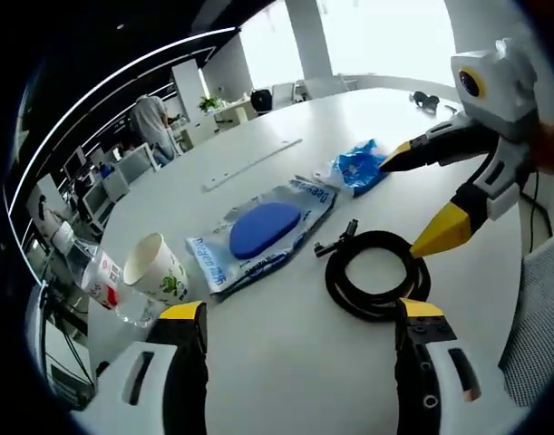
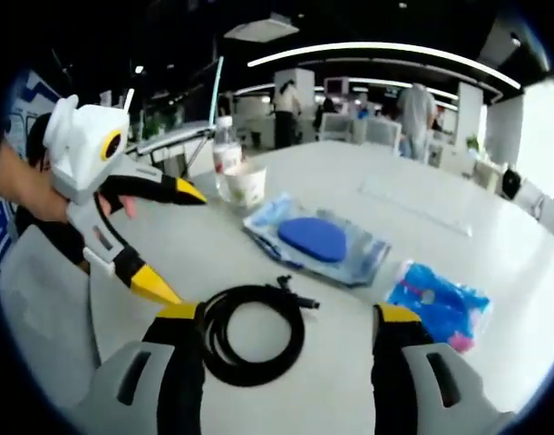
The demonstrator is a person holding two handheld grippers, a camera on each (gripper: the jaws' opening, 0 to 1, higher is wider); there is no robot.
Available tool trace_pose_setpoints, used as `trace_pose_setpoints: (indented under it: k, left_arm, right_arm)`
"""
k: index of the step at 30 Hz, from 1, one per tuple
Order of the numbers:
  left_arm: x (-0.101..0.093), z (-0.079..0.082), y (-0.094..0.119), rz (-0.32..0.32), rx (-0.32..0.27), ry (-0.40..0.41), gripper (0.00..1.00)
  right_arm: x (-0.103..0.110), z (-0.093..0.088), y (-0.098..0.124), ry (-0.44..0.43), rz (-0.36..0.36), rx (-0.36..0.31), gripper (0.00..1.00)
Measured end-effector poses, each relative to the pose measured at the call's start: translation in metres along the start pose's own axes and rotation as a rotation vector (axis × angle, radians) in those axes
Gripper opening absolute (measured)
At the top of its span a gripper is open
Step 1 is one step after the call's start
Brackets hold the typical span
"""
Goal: Arrange the tabletop items into an orderly group along one side of the table until the central work area is clear of visible clutter.
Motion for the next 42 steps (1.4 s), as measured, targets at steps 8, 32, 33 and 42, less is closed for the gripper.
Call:
trace_pose_setpoints:
  k: [8, 32, 33, 42]
  left_arm:
    - [0.001, 0.002, 0.011, -0.009, -0.046, -0.001, 0.85]
    - [0.016, -0.015, 0.044, 0.025, -0.081, 0.121, 0.94]
    - [0.018, -0.016, 0.045, 0.029, -0.081, 0.127, 0.95]
    - [0.027, -0.012, 0.054, 0.050, -0.107, 0.176, 0.95]
  right_arm:
    - [-0.003, 0.007, 0.007, -0.019, -0.027, -0.039, 0.87]
    - [0.002, 0.009, 0.035, -0.026, -0.060, -0.096, 1.00]
    - [0.003, 0.010, 0.038, -0.027, -0.065, -0.095, 1.00]
    - [0.001, 0.016, 0.054, -0.044, -0.103, -0.127, 1.00]
Point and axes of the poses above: the point that each gripper's makers call its tool centre point, and the gripper's own axes: y roughly backward along the fingers, x roughly to its left, z roughly out of its top, the point moved 2 cm from there along y, roughly backward along the fingers, and after that the axes turned 3 degrees about y, right-handed, at the moved point
